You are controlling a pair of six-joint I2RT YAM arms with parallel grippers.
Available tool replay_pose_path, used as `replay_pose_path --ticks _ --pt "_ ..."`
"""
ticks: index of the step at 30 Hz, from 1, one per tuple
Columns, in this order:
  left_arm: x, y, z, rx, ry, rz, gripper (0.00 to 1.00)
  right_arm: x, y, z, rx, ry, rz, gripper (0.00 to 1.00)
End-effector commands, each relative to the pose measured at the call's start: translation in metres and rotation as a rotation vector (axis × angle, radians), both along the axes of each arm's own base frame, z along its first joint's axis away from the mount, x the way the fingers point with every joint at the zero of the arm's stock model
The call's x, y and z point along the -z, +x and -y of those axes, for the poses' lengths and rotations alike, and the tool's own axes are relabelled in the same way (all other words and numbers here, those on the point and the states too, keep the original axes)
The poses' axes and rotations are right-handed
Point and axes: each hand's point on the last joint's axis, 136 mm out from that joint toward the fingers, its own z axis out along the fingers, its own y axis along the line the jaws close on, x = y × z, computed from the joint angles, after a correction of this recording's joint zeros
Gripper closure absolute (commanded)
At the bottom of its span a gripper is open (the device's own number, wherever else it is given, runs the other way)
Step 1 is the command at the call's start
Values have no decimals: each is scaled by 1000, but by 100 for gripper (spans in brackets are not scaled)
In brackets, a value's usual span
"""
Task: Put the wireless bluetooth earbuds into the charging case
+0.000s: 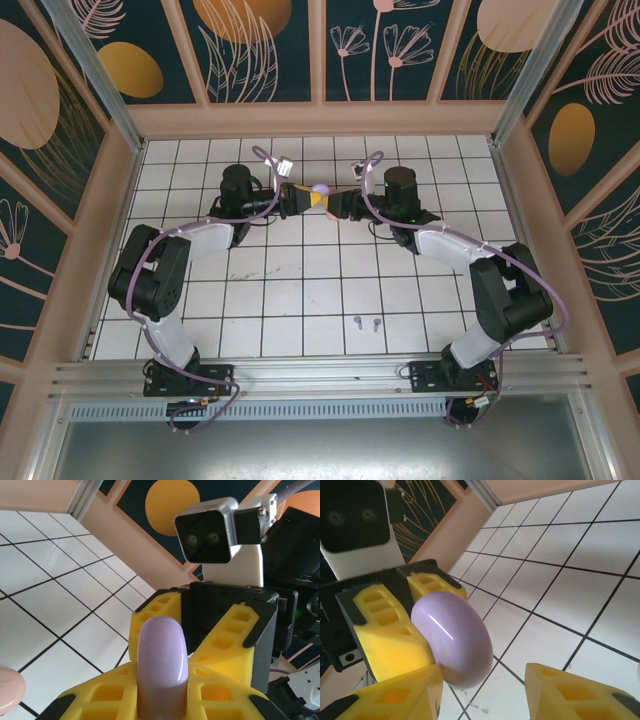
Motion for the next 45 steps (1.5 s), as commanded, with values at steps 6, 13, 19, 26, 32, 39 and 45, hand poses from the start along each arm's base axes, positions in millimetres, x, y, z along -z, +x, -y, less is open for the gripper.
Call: replay_pose_path --ticks 6,13,19,26,32,39,45 --pt "-32 -22 7 85 -16 101 100 4 31 26 103 45 0 57" --pt "-40 -31 8 92 -23 128 100 4 31 39 114 69 -28 58" --pt "-40 -29 9 93 -33 131 100 -28 -1 38 21 119 25 58" --pt "-42 -27 12 108 -72 120 100 -55 -19 36 -50 154 82 60" --pt "-46 -27 12 114 -96 119 100 -62 -21 28 -77 169 90 61" --pt "-46 -27 13 113 -103 113 100 -59 -22 23 -86 168 82 63" --pt "-46 -28 14 117 -103 113 100 -60 -16 20 -78 169 83 66"
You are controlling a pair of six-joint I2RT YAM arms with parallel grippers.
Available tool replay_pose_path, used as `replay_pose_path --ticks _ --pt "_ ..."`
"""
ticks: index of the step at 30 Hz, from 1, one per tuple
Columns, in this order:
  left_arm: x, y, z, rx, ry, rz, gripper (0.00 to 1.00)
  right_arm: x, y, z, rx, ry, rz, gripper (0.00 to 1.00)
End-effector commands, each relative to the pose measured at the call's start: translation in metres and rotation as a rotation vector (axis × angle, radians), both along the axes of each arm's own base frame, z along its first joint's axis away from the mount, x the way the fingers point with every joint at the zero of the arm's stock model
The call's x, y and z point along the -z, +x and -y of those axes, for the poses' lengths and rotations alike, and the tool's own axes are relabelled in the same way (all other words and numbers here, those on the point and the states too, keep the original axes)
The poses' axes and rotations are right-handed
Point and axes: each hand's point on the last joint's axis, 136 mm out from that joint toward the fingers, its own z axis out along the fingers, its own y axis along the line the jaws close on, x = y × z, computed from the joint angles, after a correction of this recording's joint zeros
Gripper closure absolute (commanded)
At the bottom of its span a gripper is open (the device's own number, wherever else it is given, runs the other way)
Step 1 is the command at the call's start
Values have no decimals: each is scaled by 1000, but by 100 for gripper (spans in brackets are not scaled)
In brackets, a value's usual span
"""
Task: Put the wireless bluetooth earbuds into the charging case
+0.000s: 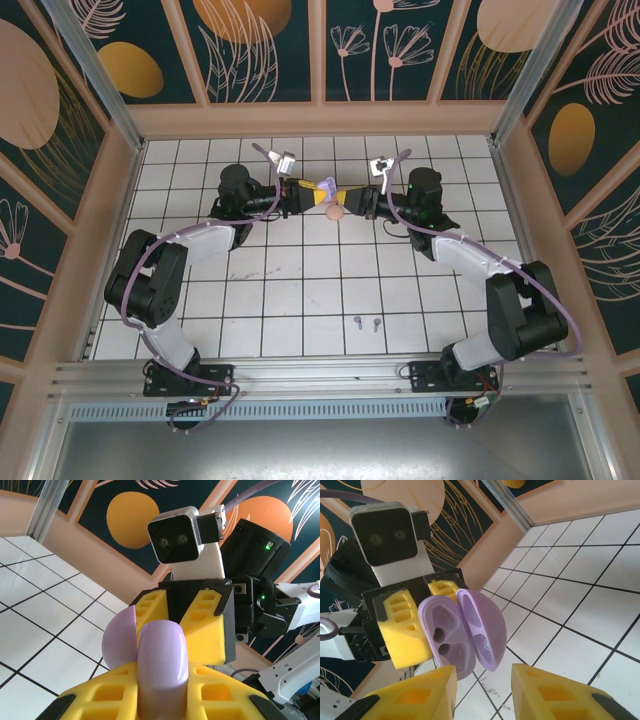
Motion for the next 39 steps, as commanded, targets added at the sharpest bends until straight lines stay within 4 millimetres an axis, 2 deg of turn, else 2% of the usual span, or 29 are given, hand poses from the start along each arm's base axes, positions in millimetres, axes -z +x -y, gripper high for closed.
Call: replay_pose_path --ticks 1,9,14,21,27,29,34,39 --pt "-5 -5 2 30 -18 35 100 -17 5 -7 -18 27 55 66" --pt "-4 -7 5 38 -13 33 100 -17 9 -13 -26 31 49 67" --pt "-4 -8 6 40 -14 35 100 -19 13 -15 -19 32 47 71" --pt "-6 -8 7 37 -16 38 100 -13 14 -20 -32 29 30 73" --pt "-6 -7 8 30 -16 38 100 -8 11 -17 -23 21 26 88" --pt "-7 -6 8 29 -17 38 100 -8 10 -17 -22 22 25 89" --pt "-8 -5 8 28 -18 39 100 -9 11 -17 -17 25 24 98" --pt "-6 -4 8 23 -16 34 100 -11 14 -18 -19 29 26 100"
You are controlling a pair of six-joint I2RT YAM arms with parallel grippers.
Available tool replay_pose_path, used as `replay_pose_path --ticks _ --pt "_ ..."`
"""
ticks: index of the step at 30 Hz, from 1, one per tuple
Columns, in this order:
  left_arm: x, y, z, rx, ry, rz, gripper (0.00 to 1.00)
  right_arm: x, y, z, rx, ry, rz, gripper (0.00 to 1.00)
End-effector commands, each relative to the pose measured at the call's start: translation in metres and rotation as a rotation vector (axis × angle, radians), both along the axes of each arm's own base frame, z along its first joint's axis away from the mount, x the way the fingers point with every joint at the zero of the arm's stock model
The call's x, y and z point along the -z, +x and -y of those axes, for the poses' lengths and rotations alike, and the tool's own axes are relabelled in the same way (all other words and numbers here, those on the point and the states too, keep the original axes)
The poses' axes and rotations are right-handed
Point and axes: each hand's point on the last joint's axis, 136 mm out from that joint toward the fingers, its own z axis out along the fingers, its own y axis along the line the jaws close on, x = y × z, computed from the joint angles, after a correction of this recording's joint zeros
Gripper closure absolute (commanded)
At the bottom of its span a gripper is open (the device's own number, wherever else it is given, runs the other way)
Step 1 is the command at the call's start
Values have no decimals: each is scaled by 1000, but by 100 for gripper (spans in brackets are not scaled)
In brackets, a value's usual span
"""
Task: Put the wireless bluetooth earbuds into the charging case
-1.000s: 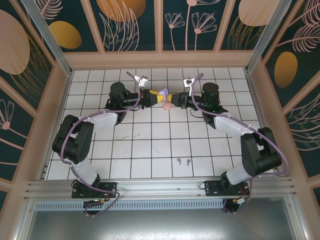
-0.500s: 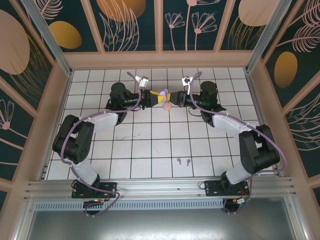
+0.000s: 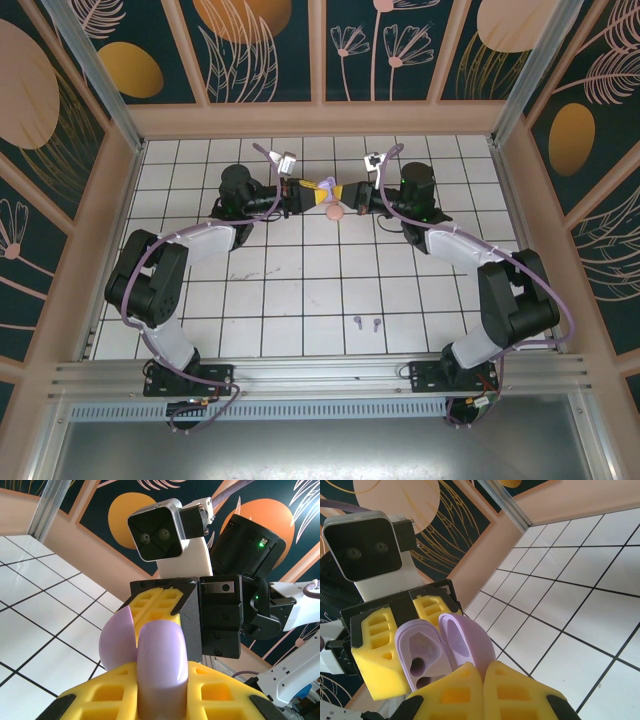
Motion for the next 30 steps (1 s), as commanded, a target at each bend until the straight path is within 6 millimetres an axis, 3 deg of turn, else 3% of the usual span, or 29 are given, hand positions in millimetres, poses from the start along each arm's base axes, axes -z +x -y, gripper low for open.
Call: replay_pose_path --ticks 1,3,8,12,22,30 --pt "-6 -4 5 26 -14 46 100 -14 -1 -7 -22 26 45 100" --pt "-4 -2 5 15 -7 40 97 -16 2 -6 -10 20 46 100" --pt "4 9 3 -52 37 54 50 -10 17 -4 41 -52 39 100" --pt "9 18 -1 -80 101 88 36 -2 31 0 78 -143 38 100" --pt "28 36 -21 -108 314 160 30 -3 58 20 127 -377 99 100" --pt "23 40 -25 -61 422 213 29 1 77 36 191 -642 210 100"
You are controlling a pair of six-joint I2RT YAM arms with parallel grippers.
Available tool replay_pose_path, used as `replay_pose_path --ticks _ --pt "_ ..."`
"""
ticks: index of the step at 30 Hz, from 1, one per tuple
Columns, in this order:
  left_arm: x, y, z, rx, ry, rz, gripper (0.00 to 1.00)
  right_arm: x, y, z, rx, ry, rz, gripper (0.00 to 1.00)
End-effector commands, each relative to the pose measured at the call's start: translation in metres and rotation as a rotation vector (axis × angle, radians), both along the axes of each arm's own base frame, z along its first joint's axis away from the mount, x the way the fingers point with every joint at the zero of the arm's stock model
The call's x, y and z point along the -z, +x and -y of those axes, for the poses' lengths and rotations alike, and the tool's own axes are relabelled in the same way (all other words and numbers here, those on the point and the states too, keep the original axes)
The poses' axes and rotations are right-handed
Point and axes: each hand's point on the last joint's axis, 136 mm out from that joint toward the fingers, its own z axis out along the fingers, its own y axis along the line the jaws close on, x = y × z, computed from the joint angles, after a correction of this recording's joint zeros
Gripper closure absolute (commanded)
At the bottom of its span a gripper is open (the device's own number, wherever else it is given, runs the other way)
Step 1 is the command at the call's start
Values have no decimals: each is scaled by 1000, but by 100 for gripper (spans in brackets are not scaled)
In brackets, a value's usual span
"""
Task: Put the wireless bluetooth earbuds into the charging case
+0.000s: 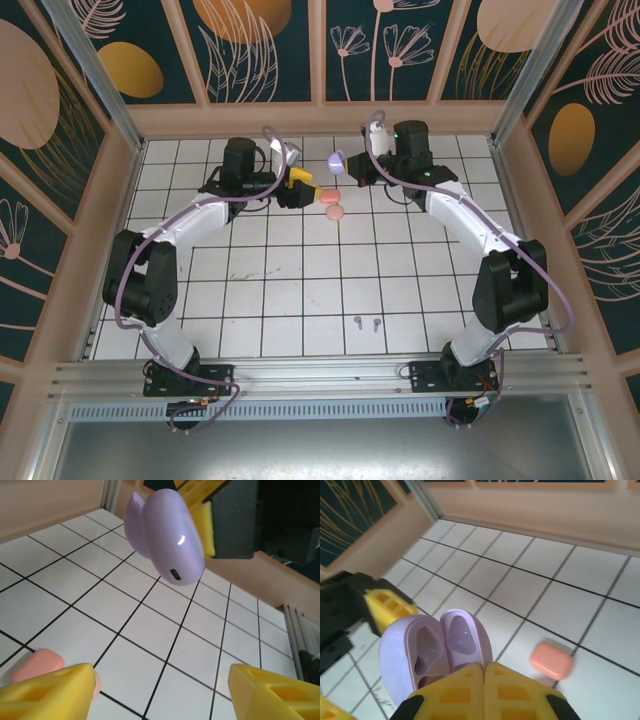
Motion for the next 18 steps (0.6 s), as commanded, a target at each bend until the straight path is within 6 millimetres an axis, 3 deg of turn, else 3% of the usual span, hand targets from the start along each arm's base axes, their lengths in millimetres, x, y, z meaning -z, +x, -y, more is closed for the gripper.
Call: replay_pose_path --ticks 1,8,18 --pt "0 -7 -4 50 74 28 29 16 6 9 24 -200 44 100" --pt "5 -3 1 133 118 1 29 20 3 -5 0 -351 116 100" --pt "17 -10 9 295 137 -79 35 9 -16 -28 -85 -347 180 100"
